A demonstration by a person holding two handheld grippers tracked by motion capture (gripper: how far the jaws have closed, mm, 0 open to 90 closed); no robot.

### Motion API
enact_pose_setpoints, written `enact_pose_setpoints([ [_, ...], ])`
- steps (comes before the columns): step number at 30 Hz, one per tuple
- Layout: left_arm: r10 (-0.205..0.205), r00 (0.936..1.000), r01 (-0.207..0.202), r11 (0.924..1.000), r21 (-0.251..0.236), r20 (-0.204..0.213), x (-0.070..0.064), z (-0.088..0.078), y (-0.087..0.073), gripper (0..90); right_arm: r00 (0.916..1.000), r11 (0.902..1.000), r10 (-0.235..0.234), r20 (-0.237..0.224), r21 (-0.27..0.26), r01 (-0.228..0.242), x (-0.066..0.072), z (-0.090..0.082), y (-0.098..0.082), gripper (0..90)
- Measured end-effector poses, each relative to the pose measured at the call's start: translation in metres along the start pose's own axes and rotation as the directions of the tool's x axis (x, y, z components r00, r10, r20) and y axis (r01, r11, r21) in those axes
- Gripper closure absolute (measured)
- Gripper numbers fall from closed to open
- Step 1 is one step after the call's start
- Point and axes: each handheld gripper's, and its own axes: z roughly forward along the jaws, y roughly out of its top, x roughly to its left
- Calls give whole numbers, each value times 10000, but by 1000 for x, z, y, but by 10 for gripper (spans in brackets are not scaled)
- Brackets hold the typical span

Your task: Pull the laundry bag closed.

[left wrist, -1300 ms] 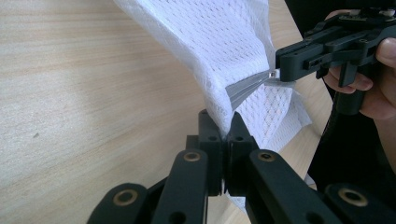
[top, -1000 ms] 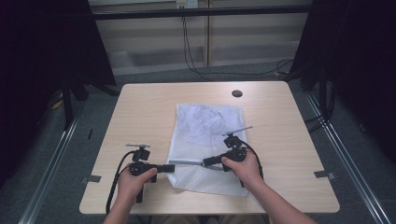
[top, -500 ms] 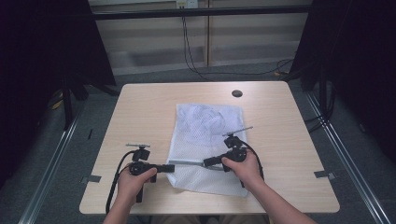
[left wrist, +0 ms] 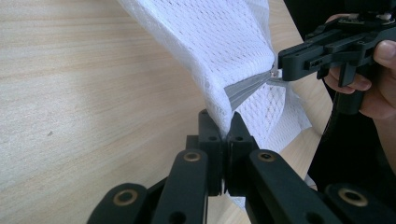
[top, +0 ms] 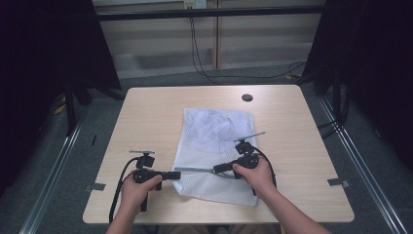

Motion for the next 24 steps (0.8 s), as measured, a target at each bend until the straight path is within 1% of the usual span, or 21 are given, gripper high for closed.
enact_pose_setpoints([
  [1,43,10000,-43,10000,3,-24,0,0,0,882,10000,10000,0,0,0,0,0,0,0,869],
  [7,22,10000,-22,10000,10,35,0,0,0,883,10000,10000,-20,-42,-23,20,-1,-1,0,870],
  [13,-8,10000,8,10000,-15,-5,0,0,0,883,10000,10000,3,-57,-97,-3,-2,-3,0,870],
  [15,-19,10000,19,10000,0,-2,1,0,-1,883,10000,10000,32,32,-81,-32,-2,-4,-1,870],
  [22,-46,9999,45,10000,-81,-106,3,-4,-1,882,9999,9998,78,85,-203,-77,-7,-9,-1,870],
  [24,-52,10000,52,10000,-76,-28,3,-5,-2,883,9999,9997,102,118,-233,-100,-8,-10,-1,870],
])
